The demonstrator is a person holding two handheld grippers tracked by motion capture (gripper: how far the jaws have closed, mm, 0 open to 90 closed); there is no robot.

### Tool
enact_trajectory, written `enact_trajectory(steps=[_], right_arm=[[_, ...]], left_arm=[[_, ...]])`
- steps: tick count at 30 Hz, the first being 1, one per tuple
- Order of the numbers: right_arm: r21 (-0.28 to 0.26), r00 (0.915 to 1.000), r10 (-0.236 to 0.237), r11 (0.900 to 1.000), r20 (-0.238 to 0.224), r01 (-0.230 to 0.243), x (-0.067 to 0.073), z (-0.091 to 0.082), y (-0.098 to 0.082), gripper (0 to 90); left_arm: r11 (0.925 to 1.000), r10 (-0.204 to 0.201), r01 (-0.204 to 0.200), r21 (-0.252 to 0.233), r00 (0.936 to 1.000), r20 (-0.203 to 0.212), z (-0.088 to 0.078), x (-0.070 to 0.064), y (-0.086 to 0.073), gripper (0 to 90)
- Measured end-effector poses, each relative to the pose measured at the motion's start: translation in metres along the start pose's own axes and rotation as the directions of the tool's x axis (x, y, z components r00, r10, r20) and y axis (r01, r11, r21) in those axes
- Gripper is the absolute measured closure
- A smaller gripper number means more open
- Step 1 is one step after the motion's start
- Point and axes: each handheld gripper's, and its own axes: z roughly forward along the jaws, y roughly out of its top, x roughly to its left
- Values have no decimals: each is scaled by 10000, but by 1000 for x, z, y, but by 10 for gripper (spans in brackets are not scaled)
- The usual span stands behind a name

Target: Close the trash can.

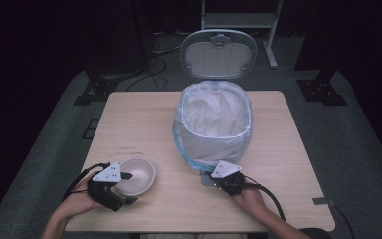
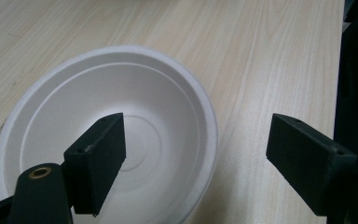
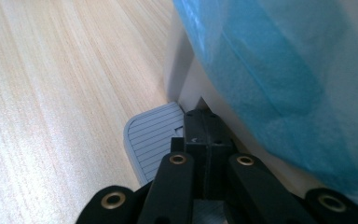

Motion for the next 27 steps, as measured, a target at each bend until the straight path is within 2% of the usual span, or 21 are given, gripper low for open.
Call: enact_trajectory(steps=[9, 10, 14, 17, 27], right_arm=[[-2, 10000, 4, 10000, -2, -4, 0, 0, 0, 900], [-4, 10000, 2, 10000, -3, -2, 0, 0, 0, 900], [-14, 10000, 35, 10000, -7, -35, 0, 0, 0, 900], [-26, 10000, 26, 10000, -8, -26, 0, 0, 0, 900], [-29, 10000, 39, 10000, -28, -39, 0, 0, -1, 900]], left_arm=[[9997, -113, 109, 225, 9998, 189, 5, 1, -5, 260], [9996, -124, 117, 268, 9996, 251, 5, 1, -6, 300], [9989, -105, 87, 467, 9992, 376, 8, 2, -7, 329], [9983, -71, 49, 576, 9992, 384, 11, 3, -8, 344], [9955, -99, 59, 943, 9991, 422, 17, 5, -13, 480]])
